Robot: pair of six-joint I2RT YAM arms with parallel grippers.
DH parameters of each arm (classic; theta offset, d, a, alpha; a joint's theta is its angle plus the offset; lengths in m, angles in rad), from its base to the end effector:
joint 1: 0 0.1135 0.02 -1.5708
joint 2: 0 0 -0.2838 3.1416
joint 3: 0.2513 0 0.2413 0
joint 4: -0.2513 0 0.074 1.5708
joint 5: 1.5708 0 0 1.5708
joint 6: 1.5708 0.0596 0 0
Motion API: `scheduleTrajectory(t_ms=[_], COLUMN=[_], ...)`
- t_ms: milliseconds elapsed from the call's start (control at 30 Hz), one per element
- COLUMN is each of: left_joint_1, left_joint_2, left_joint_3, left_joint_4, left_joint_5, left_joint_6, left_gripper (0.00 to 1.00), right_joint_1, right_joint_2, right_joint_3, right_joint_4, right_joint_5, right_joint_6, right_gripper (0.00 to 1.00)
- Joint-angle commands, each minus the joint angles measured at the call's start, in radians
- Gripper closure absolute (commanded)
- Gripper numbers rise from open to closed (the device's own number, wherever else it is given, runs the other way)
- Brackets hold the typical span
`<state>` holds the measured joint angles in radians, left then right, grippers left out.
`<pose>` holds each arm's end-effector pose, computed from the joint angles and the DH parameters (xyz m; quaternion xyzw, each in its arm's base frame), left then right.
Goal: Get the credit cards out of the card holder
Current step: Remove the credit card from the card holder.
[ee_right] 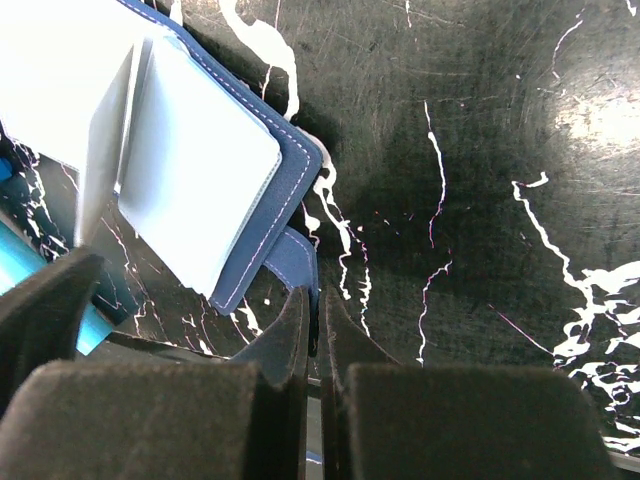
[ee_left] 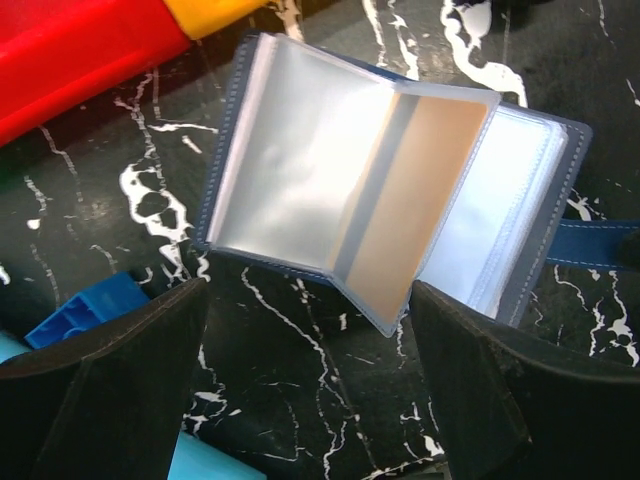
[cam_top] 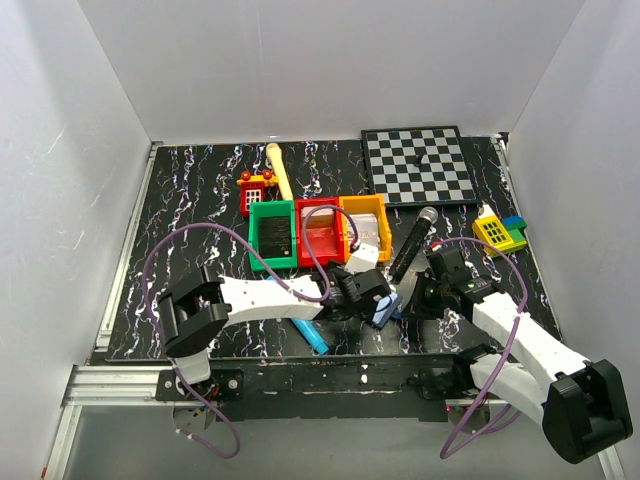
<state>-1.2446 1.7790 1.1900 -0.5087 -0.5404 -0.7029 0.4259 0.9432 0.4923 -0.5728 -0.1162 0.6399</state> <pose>0.1455 -0.3344 0.1999 0.1904 0.9195 -0.0409 0.3416 0.1421 0.0720 0.1816 0.0871 0.9574 0.1852 0.2039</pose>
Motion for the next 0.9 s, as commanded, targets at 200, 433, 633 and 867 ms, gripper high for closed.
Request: scheduleTrajectory(t_ms=[200,433,633,867], left_joint_1=[0.059,0.083,0.091,0.093], left_joint_2=[-0.131,-0.156,-0.207,-0.23], left_joint_3=[-0.053,-0.064,-0.096,-0.119], left_joint_4=[-0.033,-0.03,0.07,0.24], left_joint_5=[-0.053,-0.046,0.02,0.246], left_joint_6=[-0.02,-0.012,0.057,0.174], left_gripper=[0.18,0.19,0.22,0.25], right_joint_1=[0.002,0.004,0.004,0.004], right_joint_2=[-0.017,-0.05,-0.096,-0.113], right_joint_3=[0.002,0.011,0.035,0.086], right_joint_4=[-0.009,-0.062,-0.117,-0.134], right_joint_5=[-0.016,-0.016,0.019,0.153], right_joint_6=[-0.011,-0.008,0.004,0.024], right_gripper=[0.99,0.99,0.99,0.99])
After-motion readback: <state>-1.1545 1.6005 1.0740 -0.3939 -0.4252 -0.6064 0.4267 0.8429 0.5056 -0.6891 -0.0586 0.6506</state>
